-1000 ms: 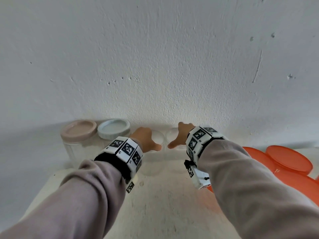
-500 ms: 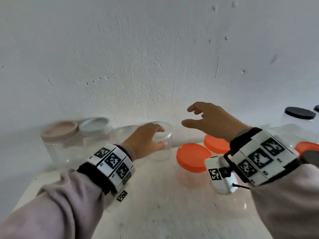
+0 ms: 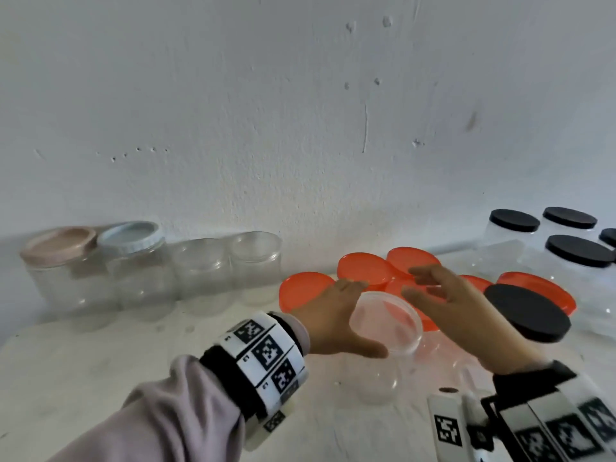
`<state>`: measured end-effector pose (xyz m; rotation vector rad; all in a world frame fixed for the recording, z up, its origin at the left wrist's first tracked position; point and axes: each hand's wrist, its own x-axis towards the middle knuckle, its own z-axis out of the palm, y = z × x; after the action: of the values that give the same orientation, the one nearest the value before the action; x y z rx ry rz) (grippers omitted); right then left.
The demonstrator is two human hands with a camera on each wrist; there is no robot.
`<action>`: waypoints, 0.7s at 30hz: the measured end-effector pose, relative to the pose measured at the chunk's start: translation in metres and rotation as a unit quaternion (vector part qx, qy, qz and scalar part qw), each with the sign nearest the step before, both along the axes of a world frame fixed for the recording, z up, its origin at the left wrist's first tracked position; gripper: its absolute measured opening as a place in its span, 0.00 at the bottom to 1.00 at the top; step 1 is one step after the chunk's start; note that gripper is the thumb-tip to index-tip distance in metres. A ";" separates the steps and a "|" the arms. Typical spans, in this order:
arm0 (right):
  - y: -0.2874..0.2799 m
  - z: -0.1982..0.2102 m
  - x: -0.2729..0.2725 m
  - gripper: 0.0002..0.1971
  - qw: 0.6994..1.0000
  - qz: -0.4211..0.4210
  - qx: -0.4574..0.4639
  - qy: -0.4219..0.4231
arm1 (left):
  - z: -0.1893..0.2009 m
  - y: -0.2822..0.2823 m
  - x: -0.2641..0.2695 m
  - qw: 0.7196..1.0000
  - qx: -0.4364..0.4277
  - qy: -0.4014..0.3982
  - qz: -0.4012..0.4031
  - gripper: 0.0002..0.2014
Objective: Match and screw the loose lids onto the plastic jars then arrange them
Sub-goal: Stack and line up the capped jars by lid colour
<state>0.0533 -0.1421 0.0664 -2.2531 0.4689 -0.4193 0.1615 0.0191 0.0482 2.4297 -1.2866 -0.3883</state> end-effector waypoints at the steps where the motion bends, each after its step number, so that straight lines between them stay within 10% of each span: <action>1: -0.004 -0.004 0.001 0.21 1.000 0.001 -0.002 0.005 | -0.004 -0.005 -0.002 1.000 0.007 0.011 0.005 0.53; 11: -0.034 -0.034 0.029 0.25 0.999 -0.006 0.001 0.053 | -0.011 -0.001 -0.018 0.996 -0.051 0.038 0.066 0.58; 21: -0.036 -0.049 0.044 0.38 0.970 -0.030 -0.146 0.190 | 0.085 0.089 0.016 0.971 -0.184 0.004 0.156 0.54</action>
<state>0.0975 -0.1786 0.0171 -2.6232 0.7120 -0.0845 0.1776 0.1083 0.1327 2.2515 -0.8588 -0.0638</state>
